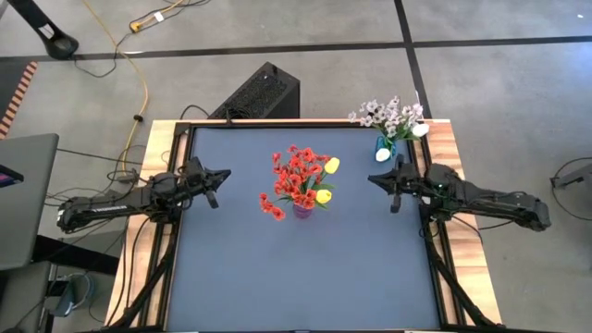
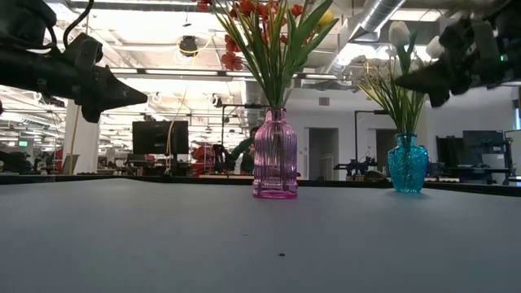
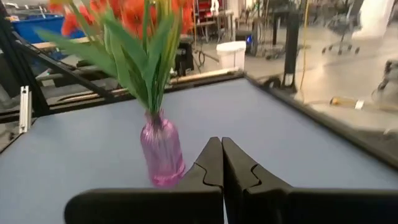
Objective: Sort flowers into vase by color
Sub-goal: Return to Home Position
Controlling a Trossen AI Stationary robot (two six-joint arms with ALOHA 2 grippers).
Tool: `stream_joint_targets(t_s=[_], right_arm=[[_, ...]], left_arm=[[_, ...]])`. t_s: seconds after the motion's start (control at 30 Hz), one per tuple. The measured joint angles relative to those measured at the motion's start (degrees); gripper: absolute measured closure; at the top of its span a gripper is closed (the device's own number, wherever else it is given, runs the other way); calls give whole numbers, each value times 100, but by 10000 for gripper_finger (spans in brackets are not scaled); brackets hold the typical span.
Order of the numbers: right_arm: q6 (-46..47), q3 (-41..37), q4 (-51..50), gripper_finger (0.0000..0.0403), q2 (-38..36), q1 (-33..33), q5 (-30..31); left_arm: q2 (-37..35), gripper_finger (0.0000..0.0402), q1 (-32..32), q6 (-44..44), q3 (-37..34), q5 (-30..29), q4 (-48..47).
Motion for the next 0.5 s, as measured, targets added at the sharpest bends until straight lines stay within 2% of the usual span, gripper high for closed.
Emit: stream_joint_targets(t_s=[0.13,0.27,0.5], right_arm=[[350,-502,383,385,-1,83,-19],[379,-568,437,384,-11,117,-24],[441,-565,-372,378,1,158,42]], left_arm=[[0,401,0,22,0,1,-28],[0,401,2,-152,-2,73,-30],[0,401,0,4,-4,98,-37]])
